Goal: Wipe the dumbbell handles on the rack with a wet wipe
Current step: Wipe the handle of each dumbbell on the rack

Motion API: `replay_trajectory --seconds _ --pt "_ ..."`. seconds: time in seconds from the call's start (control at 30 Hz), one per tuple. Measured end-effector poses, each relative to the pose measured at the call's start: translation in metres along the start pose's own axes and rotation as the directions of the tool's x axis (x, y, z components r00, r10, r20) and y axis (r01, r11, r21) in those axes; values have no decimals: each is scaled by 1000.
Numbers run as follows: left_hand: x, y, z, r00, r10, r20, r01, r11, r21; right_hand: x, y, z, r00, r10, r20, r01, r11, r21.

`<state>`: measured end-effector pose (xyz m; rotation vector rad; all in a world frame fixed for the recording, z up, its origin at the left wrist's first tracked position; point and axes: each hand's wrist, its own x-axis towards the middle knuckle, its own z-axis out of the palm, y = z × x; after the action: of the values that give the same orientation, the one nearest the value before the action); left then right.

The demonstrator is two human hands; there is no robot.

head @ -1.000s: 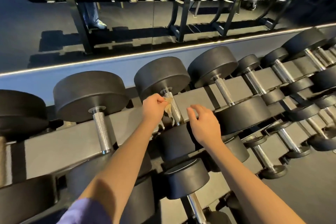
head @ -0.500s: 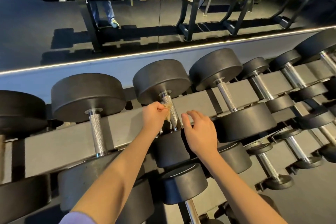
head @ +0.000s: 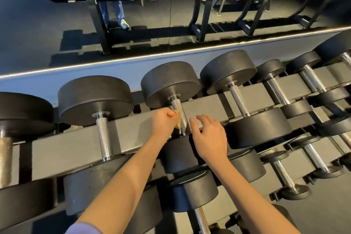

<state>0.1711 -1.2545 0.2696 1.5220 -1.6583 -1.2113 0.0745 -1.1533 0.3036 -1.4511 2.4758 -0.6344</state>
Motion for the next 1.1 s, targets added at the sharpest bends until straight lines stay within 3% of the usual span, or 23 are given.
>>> replay_trajectory --seconds 0.1,0.3,0.4,0.57,0.73,0.83,1.1 --pt "-8 -2 1 999 26 30 -27 999 36 -2 -1 -1 1000 2 0 -2 1000 2" --pt "17 11 0 983 13 -186 -21 999 -42 -3 -1 -3 1000 2 9 -2 1000 16" --pt "18 12 -1 990 12 -139 -13 1000 1 -1 1 -4 1000 2 1 -2 1000 27" --pt "2 -3 -4 996 13 93 -19 998 68 -1 1 -1 1000 -5 -2 5 1000 29" --pt "15 6 -5 994 37 -101 -38 999 -2 -4 -1 -2 1000 3 12 -4 999 41" --pt "17 10 -1 990 38 -136 -36 999 23 -3 0 -1 1000 -1 -4 1 999 52" --pt "-5 -1 -8 978 -51 203 21 988 150 -3 1 0 999 -35 -37 39 993 111"
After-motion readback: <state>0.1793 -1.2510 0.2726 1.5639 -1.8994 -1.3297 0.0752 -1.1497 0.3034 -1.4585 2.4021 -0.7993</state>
